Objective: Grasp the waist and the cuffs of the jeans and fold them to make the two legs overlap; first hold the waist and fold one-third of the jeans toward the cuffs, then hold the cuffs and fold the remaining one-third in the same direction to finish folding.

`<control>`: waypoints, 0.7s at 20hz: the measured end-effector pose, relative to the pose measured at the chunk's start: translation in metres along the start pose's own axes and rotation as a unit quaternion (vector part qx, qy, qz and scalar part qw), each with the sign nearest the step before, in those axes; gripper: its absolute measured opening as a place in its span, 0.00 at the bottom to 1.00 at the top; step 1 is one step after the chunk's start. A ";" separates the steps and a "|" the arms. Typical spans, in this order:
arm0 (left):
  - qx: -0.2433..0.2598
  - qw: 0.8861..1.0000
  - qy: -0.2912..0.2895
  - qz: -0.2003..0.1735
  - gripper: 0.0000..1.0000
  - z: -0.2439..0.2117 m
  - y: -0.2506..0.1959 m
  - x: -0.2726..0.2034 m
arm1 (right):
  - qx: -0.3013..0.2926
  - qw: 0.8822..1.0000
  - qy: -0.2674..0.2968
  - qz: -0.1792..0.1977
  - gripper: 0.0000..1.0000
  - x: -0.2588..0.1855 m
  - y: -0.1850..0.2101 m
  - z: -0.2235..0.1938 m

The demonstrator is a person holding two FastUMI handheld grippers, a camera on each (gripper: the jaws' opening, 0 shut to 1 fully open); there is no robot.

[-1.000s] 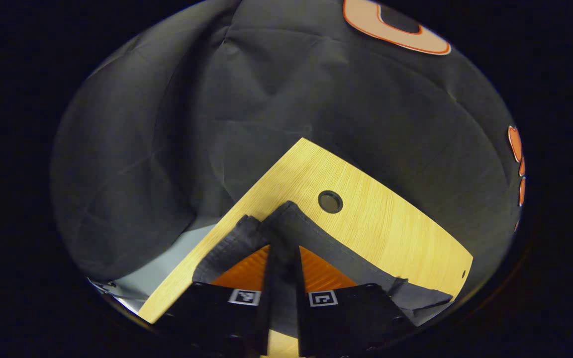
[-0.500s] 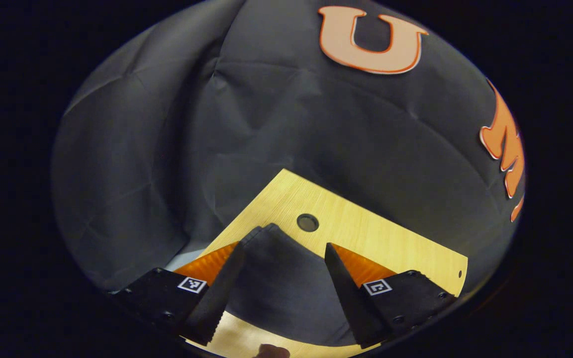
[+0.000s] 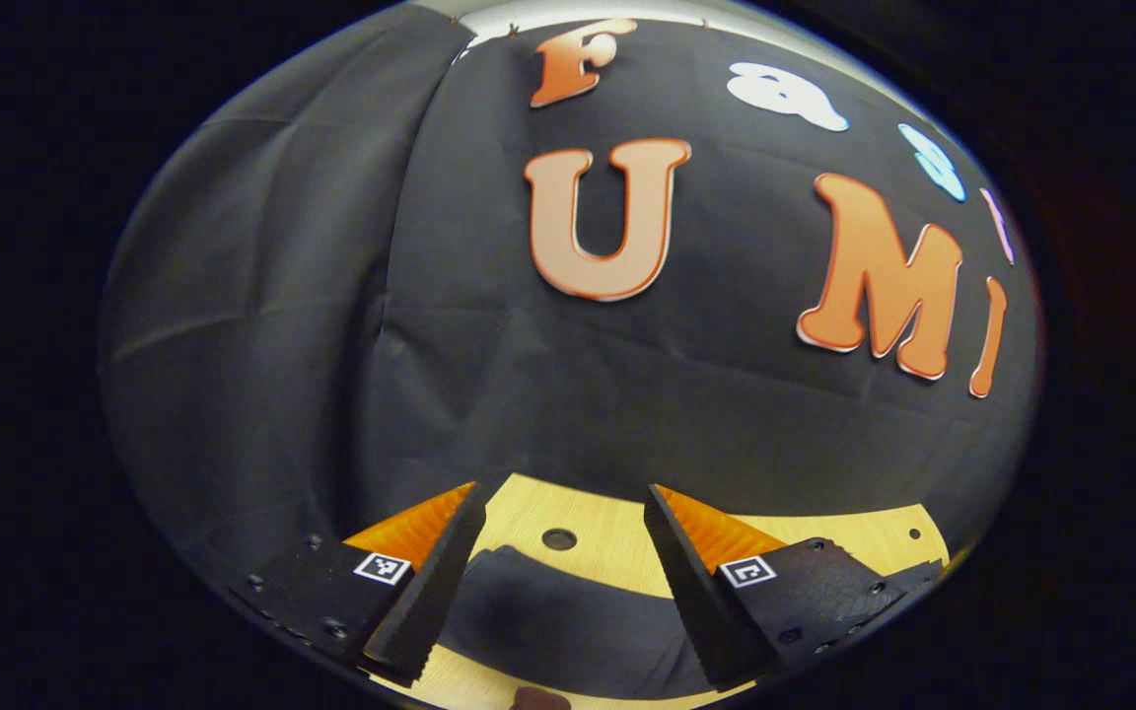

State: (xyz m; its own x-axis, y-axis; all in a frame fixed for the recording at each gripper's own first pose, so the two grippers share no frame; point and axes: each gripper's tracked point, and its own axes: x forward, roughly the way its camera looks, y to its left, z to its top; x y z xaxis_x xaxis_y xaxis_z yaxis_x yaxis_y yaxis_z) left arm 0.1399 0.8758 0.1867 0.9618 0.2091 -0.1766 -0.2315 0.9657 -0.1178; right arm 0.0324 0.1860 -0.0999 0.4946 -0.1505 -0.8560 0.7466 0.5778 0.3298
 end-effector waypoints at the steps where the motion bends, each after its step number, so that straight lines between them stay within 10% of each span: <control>1: 0.005 1.000 -0.020 -0.008 0.98 0.008 -0.005 -0.012 | -0.001 1.000 -0.004 -0.002 0.99 0.003 -0.002 0.002; 10: 0.047 0.994 -0.082 -0.058 0.97 0.049 -0.065 -0.099 | -0.072 0.994 -0.079 0.001 0.94 0.031 0.002 0.015; 14: 0.070 0.994 -0.060 -0.065 0.97 0.031 -0.091 -0.110 | -0.091 0.990 -0.108 -0.010 0.51 0.036 0.009 0.018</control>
State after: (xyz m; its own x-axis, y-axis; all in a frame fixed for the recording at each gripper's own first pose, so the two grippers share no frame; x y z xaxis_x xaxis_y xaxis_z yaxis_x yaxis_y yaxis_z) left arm 0.0595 0.7694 0.2471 0.9946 0.0908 -0.0500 -0.0906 0.9959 0.0061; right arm 0.0643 0.1716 -0.1204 0.5782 -0.3197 -0.7507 0.6748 0.7045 0.2198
